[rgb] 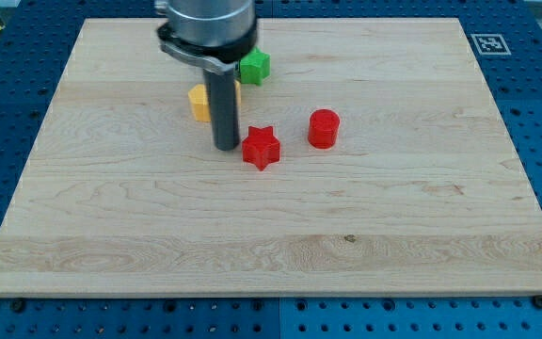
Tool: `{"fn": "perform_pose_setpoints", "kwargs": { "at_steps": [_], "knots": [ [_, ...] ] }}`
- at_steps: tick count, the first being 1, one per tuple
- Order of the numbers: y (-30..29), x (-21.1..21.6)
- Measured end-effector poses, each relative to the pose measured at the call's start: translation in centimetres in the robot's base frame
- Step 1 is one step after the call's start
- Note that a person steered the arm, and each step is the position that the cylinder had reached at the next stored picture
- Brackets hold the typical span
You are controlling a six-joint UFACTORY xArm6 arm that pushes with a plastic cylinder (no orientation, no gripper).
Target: Move yellow hexagon closer to the red star
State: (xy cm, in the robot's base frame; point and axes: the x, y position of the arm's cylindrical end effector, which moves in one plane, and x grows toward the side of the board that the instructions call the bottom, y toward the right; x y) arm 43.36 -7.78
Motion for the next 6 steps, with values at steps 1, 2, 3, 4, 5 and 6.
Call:
{"fn": "perform_pose_setpoints", "kwargs": {
  "at_steps": [1,2,3,4,5,6],
  "knots": [
    [-5.4,-4.7],
    [-4.7,-8.2],
    [-0.3,-4.4],
    [2.7,0.8],
    [1.9,0.6],
    [-1.3,-3.4]
  ]
}}
